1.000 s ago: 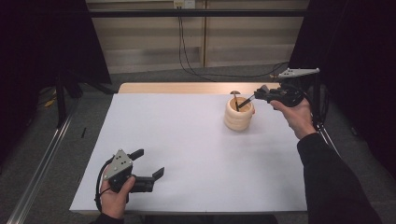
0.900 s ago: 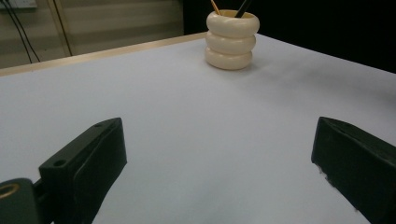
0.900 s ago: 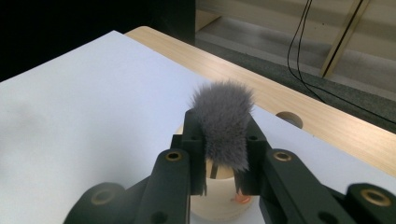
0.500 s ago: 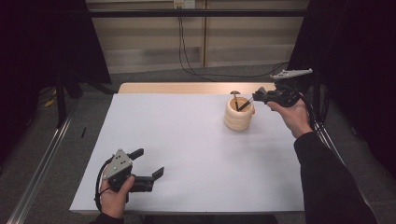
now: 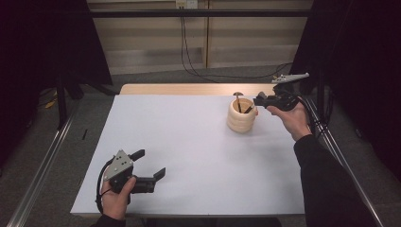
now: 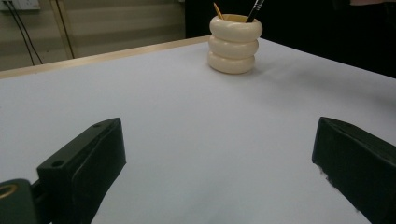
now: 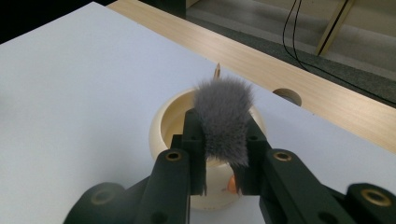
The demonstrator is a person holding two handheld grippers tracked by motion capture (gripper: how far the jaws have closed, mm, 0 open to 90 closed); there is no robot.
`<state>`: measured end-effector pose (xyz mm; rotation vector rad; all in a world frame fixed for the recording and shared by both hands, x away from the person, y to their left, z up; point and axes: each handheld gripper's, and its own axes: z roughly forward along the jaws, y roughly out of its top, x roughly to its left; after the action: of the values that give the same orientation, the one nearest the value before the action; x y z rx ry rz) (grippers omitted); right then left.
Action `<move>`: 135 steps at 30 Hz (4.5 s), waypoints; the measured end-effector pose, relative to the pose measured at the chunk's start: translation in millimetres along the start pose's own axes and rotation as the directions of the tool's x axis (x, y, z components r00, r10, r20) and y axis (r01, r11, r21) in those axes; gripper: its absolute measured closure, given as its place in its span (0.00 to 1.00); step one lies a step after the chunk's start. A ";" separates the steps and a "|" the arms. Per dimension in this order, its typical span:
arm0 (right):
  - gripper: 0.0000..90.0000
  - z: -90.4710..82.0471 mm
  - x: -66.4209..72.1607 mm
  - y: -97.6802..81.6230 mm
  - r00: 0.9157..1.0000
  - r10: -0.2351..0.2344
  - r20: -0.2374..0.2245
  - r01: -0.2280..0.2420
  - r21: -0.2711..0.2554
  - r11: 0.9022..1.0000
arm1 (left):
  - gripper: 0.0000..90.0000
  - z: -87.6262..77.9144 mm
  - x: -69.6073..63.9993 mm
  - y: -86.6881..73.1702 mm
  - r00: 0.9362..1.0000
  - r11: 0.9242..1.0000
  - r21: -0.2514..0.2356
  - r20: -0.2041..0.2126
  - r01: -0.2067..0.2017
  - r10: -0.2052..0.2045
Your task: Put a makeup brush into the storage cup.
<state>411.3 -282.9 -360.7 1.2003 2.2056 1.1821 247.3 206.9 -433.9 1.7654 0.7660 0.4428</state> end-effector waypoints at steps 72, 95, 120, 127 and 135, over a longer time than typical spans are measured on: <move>0.01 3.0 28.1 -38.7 0.998 0.051 0.030 -0.044 -0.207 0.977 | 0.03 -1.9 1.6 -0.8 1.000 1.000 -0.007 0.003 0.010 -0.010; 0.01 -32.2 50.4 -79.2 0.996 0.066 0.055 -0.051 -0.247 0.968 | 0.03 -7.2 3.8 0.3 1.000 1.000 -0.026 -0.021 0.010 -0.011; 0.01 -77.1 68.5 -137.3 0.990 0.114 0.084 -0.082 -0.320 0.944 | 0.03 -12.8 1.7 -0.8 0.999 0.999 -0.041 -0.041 0.008 -0.010; 0.01 -87.1 76.7 -147.8 0.990 0.115 0.082 -0.083 -0.317 0.945 | 0.03 -16.1 1.2 -1.6 0.999 0.999 -0.041 -0.043 0.012 -0.013; 0.01 -97.6 80.6 -168.3 0.984 0.147 0.104 -0.106 -0.328 0.939 | 0.03 -18.9 -1.0 -2.7 0.999 0.999 -0.048 -0.040 0.009 -0.011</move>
<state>216.5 -314.2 -434.2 1.2527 1.7799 1.4097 233.8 219.9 -430.3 1.7121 0.7867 0.4874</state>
